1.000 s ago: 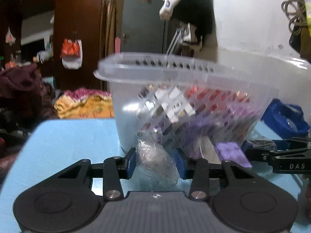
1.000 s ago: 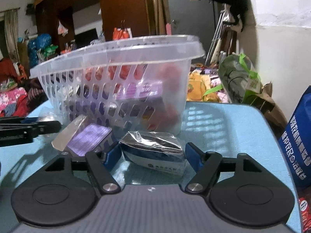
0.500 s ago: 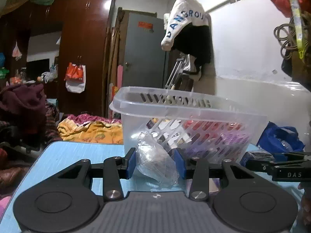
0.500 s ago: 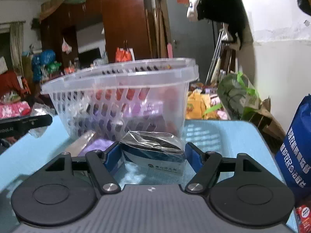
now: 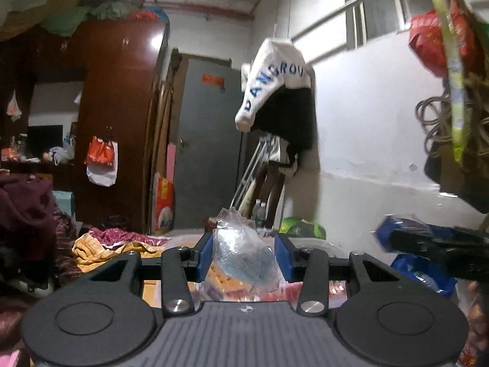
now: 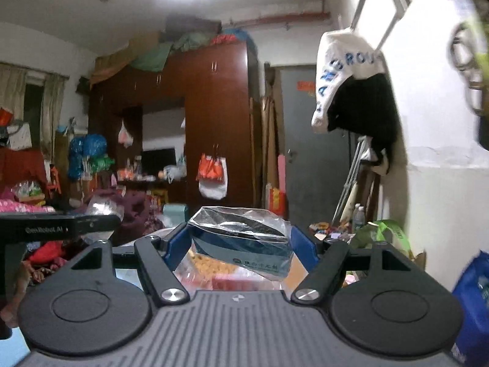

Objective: Organize objects
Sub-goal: 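Carry both items over the white basket and release them, then grasp a purple-wrapped box with the left tool while the right tool grasps a purple box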

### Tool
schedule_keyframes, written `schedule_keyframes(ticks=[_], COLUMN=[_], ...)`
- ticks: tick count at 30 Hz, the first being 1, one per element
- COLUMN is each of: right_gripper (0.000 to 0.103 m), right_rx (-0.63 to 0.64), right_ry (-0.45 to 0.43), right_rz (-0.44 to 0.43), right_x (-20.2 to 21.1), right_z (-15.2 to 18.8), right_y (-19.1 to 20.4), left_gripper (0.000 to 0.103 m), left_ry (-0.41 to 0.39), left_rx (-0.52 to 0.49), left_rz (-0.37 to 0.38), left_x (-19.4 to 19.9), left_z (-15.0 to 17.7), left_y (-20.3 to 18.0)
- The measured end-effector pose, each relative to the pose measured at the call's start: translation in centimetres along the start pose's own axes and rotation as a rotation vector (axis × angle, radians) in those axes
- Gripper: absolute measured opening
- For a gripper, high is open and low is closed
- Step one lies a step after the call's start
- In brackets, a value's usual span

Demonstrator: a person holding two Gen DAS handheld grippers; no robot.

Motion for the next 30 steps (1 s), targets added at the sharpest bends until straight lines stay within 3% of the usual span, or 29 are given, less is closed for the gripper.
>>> schedule_keyframes(ticks=[3, 4, 5, 6, 7, 8, 10, 12, 16, 18, 20, 24, 30], right_gripper=[0.075, 0.076, 0.077, 0.08, 0.089, 0.099, 0.102, 0.103, 0.103, 0.091, 0.067, 0.066, 0.066], right_rx=[0.049, 0.065, 0.075, 0.079, 0.077, 0.074, 0.036, -0.028, -0.094, -0.122, -0.125, -0.103, -0.136], right_ry=[0.046, 0.077, 0.113, 0.125, 0.119, 0.115, 0.054, -0.015, 0.095, 0.16, 0.263, 0.377, 0.41], right_rz=[0.03, 0.03, 0.021, 0.02, 0.036, 0.047, 0.036, 0.026, -0.033, -0.039, -0.059, -0.088, -0.171], right_x=[-4.6, -5.9, -7.0, -7.6, -7.5, -7.2, -4.6, -0.9, 1.8, 0.8, -0.6, -1.9, -1.0], right_z=[0.4, 1.0, 1.7, 2.2, 2.4, 2.4, 1.9, 1.7, 6.5, 9.5, 12.4, 15.2, 15.7], right_y=[-0.4, -0.4, -0.2, -0.2, -0.3, -0.4, -0.6, -0.8, 0.6, 1.4, 2.3, 3.7, 4.7], left_gripper=[0.052, 0.057, 0.072, 0.081, 0.081, 0.081, 0.081, 0.088, 0.09, 0.09, 0.09, 0.09, 0.09], left_ry=[0.062, 0.094, 0.126, 0.152, 0.161, 0.148, 0.099, 0.066, 0.072, 0.087, 0.106, 0.145, 0.219], left_rx=[0.014, 0.01, 0.012, 0.024, 0.027, 0.025, 0.003, -0.025, -0.005, 0.025, 0.034, 0.05, 0.043], left_rz=[-0.01, -0.007, -0.004, -0.008, -0.01, -0.008, 0.008, 0.041, 0.018, -0.023, -0.066, -0.088, -0.076], left_x=[-3.7, -4.7, -5.6, -6.1, -6.0, -5.5, -2.9, 0.4, 4.6, 5.2, 5.4, 5.4, 4.3], left_z=[0.5, 1.1, 1.8, 2.5, 2.9, 3.0, 3.0, 3.6, 6.7, 8.3, 9.5, 10.7, 12.8], left_y=[0.4, 0.5, 0.6, 1.0, 1.3, 1.3, 1.1, 0.4, 0.5, 1.2, 2.1, 3.5, 2.7])
Point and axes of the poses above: each gripper's, at about its wrist camera, not at the fingertips, and x roughly against the way its jaws point, y to its left, z to its underside, the point moved 10 cm from there along -x, roughly the way its jaws point, and after that the axes turned 10 degrees about -y, right-handed, at the moved point
